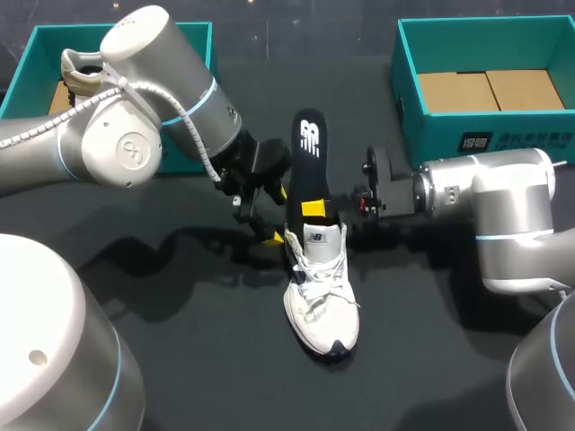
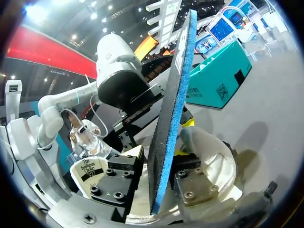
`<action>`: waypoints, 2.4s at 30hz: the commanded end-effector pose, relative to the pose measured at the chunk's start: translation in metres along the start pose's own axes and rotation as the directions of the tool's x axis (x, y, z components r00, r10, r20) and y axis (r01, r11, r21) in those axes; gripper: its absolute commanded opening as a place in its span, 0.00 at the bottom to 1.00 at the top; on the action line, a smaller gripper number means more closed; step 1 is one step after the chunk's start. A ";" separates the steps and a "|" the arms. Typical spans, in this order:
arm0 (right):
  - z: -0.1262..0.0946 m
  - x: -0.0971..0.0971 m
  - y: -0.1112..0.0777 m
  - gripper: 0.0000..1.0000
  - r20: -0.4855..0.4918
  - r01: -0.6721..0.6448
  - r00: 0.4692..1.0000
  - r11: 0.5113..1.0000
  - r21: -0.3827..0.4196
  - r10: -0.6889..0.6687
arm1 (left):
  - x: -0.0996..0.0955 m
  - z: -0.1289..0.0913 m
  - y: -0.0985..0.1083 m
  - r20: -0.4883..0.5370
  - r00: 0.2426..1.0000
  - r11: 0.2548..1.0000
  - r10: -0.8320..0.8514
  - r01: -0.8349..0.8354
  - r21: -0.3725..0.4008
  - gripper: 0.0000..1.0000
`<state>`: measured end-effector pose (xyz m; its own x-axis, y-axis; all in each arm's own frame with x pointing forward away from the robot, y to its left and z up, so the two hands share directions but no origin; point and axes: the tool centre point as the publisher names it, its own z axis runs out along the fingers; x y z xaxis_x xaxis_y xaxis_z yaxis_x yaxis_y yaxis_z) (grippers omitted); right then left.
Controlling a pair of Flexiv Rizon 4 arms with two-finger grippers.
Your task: Take the shoe out of the shoebox, open the shoe tongue, remove and reinsert the insole, then place the shoe into the shoebox
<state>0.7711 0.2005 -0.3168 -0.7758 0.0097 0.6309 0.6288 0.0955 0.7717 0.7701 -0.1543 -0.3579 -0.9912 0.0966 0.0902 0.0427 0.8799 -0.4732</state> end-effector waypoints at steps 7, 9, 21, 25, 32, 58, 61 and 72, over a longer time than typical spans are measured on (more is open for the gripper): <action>0.001 -0.005 0.016 0.27 -0.004 0.014 1.000 0.999 0.030 -0.014 | 0.000 0.000 0.000 0.001 1.000 1.000 0.000 0.000 -0.002 1.00; 0.001 -0.007 0.019 0.25 -0.003 0.014 1.000 0.999 0.031 -0.014 | 0.000 0.000 0.000 0.001 1.000 1.000 0.000 0.000 -0.002 1.00; -0.003 -0.010 0.007 0.00 0.007 -0.032 0.999 0.999 0.010 0.032 | 0.000 0.000 0.000 0.001 1.000 1.000 0.000 0.000 -0.002 1.00; -0.002 -0.007 -0.007 0.00 0.014 -0.062 0.998 0.998 0.000 0.062 | 0.000 0.000 0.000 0.001 1.000 1.000 0.000 0.000 -0.002 1.00; 0.001 -0.001 -0.028 0.00 0.020 -0.103 0.994 0.995 0.002 0.103 | 0.000 0.000 0.000 0.001 1.000 1.000 0.000 0.000 -0.002 1.00; -0.002 0.007 0.007 0.21 -0.015 0.082 0.997 0.993 0.079 -0.081 | 0.000 0.000 0.000 0.001 1.000 1.000 0.000 0.000 -0.002 1.00; -0.002 0.007 0.013 0.20 -0.020 0.109 0.994 0.990 0.089 -0.108 | 0.000 0.000 0.000 0.001 1.000 1.000 0.000 0.000 -0.002 1.00; 0.002 -0.004 0.017 0.00 -0.049 0.123 0.992 0.988 0.091 -0.119 | 0.000 0.000 0.000 0.001 1.000 1.000 0.000 0.000 -0.002 1.00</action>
<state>0.7810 0.2017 -0.2997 -0.8457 -0.0380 0.5323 0.5176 0.1848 0.8354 0.7701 -0.1543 -0.3579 -0.9912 0.0965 0.0902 0.0427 0.8800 -0.4731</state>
